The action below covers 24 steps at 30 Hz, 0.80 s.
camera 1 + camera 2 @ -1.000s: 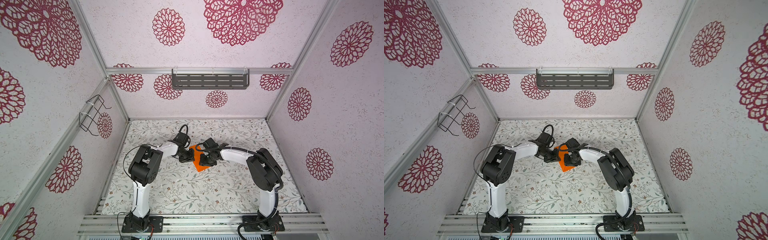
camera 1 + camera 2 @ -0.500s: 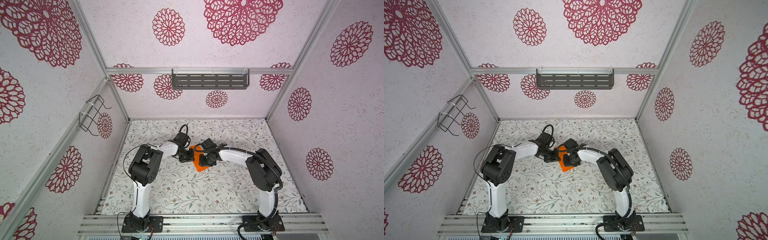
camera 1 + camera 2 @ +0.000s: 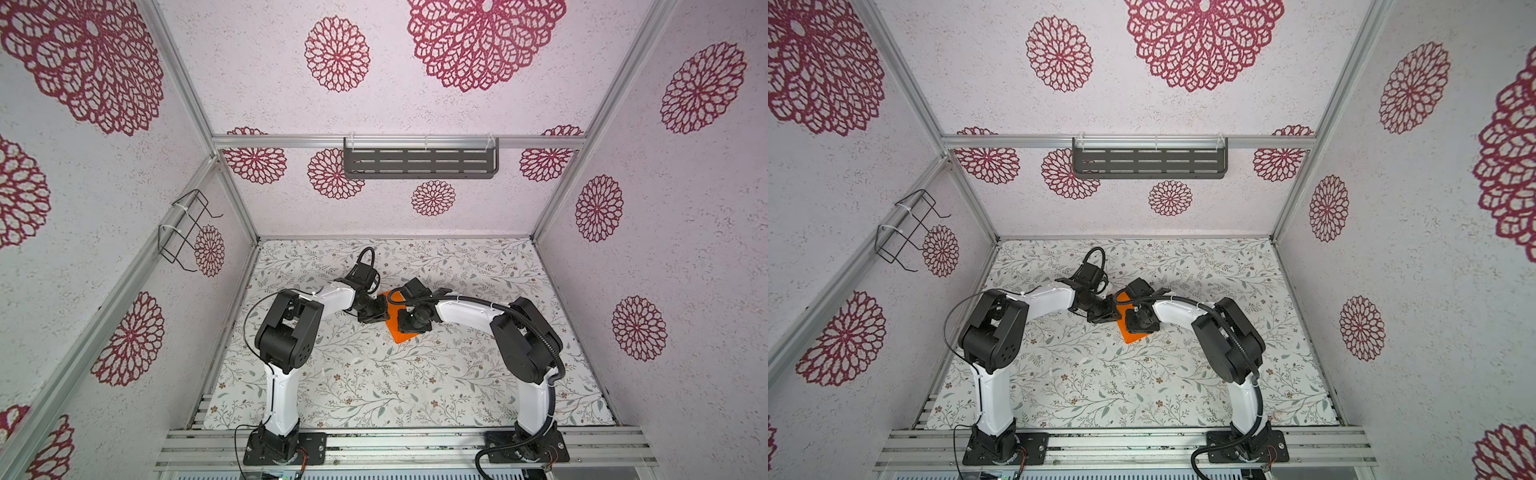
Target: Fold a paper plane with a square sheet of paper (pick it up from the middle)
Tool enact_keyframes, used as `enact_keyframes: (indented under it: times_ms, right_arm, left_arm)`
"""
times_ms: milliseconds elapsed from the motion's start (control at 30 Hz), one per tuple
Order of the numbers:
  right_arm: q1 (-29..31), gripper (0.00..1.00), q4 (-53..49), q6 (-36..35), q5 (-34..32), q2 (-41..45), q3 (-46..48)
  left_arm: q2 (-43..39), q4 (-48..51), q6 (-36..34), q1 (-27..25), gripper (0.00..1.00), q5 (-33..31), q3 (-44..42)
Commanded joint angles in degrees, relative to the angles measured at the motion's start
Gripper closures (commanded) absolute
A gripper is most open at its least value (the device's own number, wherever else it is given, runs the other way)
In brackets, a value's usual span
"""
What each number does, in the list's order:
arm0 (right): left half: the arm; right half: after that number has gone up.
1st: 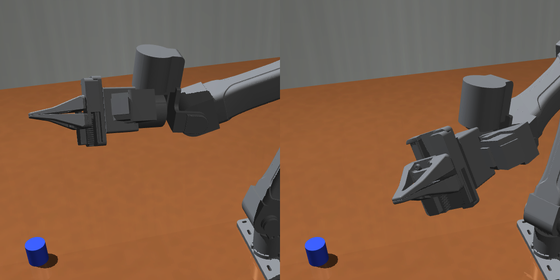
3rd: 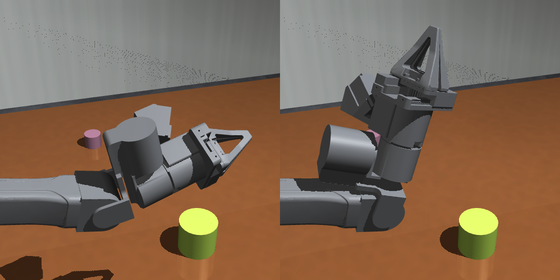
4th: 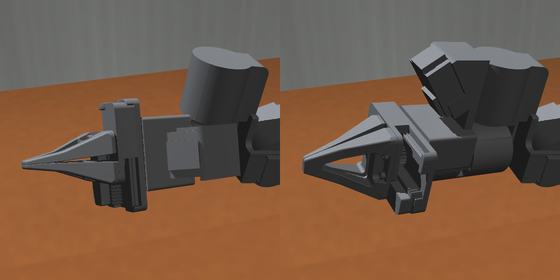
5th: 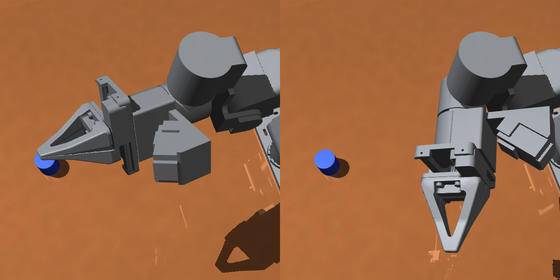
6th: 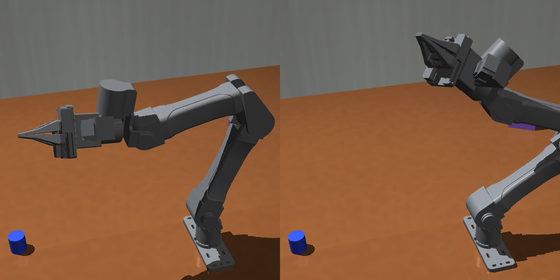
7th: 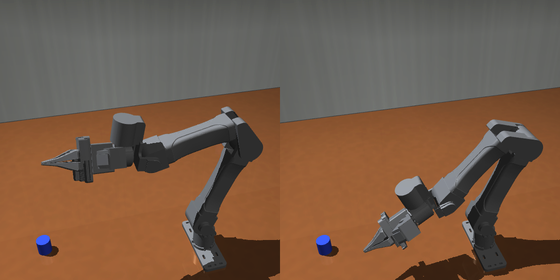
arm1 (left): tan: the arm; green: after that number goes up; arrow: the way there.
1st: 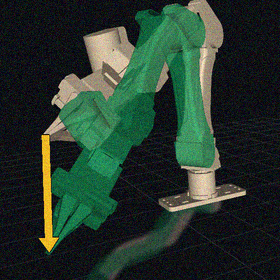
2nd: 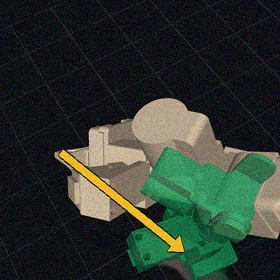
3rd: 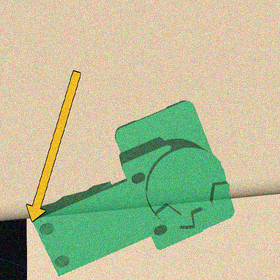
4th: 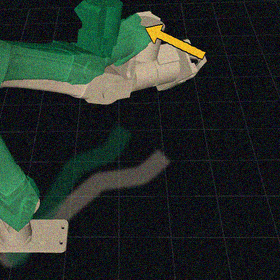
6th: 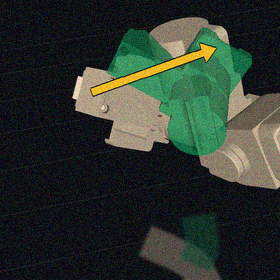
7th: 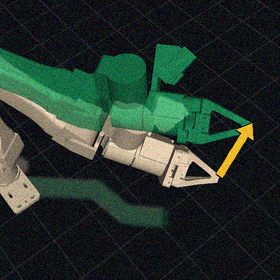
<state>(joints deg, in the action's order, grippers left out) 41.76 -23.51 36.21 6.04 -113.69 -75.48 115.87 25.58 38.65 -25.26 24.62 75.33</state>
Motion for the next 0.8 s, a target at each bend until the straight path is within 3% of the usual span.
enact_keyframes:
  times_ms: [0,333,767]
  right_arm:
    - [0.61,0.65,-3.13,1.79,-2.27,-7.36,3.55]
    - [0.69,0.65,-3.12,2.35,-2.12,-7.69,3.67]
    - [0.69,0.64,-3.08,2.13,-2.16,-7.69,3.70]
  left_arm:
    - [-5.36,-1.25,1.79,1.46,0.82,-1.24,-1.80]
    - [-8.46,-8.30,4.55,1.10,0.81,3.83,-7.67]
    - [-3.99,-11.87,6.31,-0.85,0.89,6.66,-7.76]
